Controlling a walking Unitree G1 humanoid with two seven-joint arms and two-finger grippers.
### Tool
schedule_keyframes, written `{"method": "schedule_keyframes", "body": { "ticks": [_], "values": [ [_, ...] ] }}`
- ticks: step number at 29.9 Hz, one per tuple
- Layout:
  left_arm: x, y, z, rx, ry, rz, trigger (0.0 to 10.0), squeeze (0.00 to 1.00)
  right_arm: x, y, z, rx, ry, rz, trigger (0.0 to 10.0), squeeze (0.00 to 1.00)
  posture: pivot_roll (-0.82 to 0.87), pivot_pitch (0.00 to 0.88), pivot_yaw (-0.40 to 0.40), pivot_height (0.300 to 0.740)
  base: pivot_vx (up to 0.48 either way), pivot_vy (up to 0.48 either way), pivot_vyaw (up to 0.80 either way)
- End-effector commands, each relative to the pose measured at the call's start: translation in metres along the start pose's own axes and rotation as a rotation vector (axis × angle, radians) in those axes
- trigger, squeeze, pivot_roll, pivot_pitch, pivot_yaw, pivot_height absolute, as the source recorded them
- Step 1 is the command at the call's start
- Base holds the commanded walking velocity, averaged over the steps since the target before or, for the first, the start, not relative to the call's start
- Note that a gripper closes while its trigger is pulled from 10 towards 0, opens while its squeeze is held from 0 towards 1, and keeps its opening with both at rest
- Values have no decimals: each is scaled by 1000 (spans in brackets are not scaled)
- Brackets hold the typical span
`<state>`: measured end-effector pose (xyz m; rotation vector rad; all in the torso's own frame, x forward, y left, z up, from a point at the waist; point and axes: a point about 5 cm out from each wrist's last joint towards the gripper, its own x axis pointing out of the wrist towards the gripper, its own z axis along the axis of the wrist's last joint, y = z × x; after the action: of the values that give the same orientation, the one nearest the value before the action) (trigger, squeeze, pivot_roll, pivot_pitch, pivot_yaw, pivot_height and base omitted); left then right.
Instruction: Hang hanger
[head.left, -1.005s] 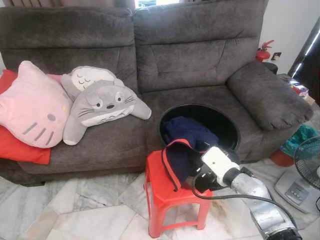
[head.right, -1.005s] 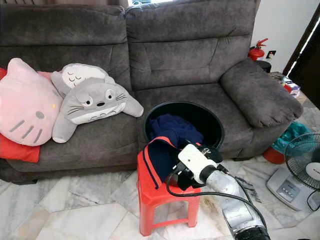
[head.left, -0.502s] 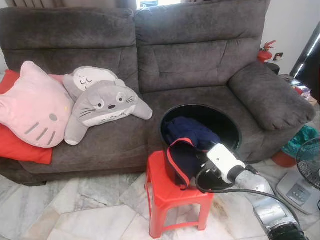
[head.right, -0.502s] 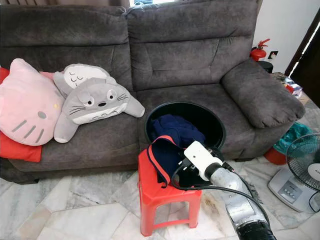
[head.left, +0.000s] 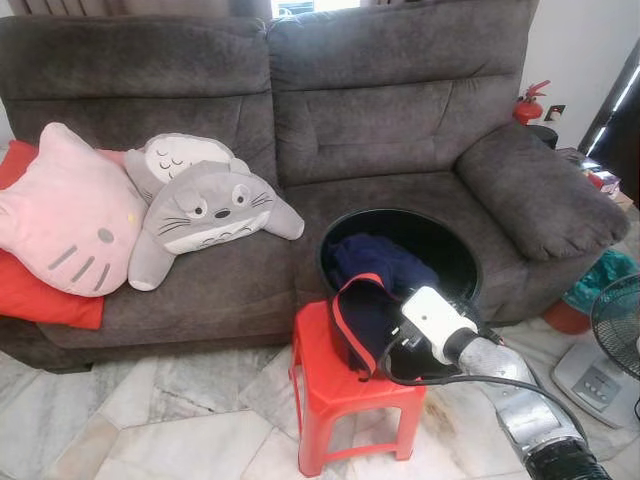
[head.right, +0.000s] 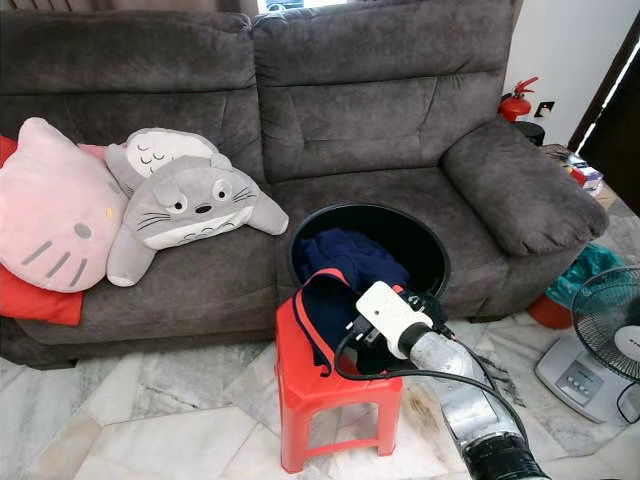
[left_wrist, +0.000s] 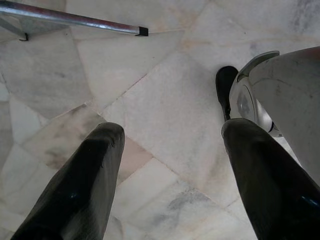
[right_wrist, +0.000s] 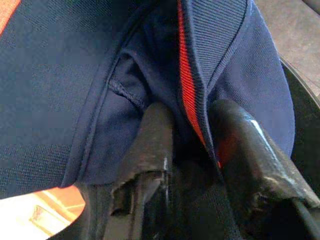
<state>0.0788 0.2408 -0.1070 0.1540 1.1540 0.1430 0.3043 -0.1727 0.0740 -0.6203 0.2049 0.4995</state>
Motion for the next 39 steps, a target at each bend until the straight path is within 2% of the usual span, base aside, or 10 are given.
{"method": "schedule_keyframes", "body": {
  "ticks": [1,12,20,24,25,28,29,30,36,39],
  "values": [
    [-1,0,-5,5,18,5,10000,0,4,0,8,-14,-30,9,0,0,-162,0,24,740,0,0,0],
    [-1,0,-5,5,17,10,10000,0,6,-2,14,-30,-62,-10,0,0,-161,0,24,740,0,0,0],
    [1,-1,2,4,6,13,10000,0,9,-20,41,-61,-178,-93,0,0,-160,0,27,740,0,0,0],
    [1,-1,2,4,6,13,10000,0,9,-20,41,-63,-181,-95,0,0,-160,0,27,740,0,0,0],
    [2,-1,6,5,1,13,10000,0,10,-19,56,-82,-252,-62,0,0,-161,0,29,740,0,0,0],
    [2,-2,8,4,-2,13,10000,0,9,-17,67,-94,-302,-30,0,0,-161,0,28,740,0,0,0],
    [2,-2,7,3,-4,12,10000,0,9,-13,70,-97,-320,15,0,0,-160,0,29,740,0,0,0],
    [2,-1,7,2,-5,11,10000,0,7,-3,74,-108,-341,117,0,0,-163,0,29,740,0,0,0],
    [1,-1,5,-1,-2,10,10000,0,2,12,69,-149,-325,257,0,0,-161,0,28,740,0,0,0],
    [1,-1,3,-1,2,7,10000,0,1,17,61,-158,-273,314,0,0,-161,0,28,740,0,0,0]
  ]
}}
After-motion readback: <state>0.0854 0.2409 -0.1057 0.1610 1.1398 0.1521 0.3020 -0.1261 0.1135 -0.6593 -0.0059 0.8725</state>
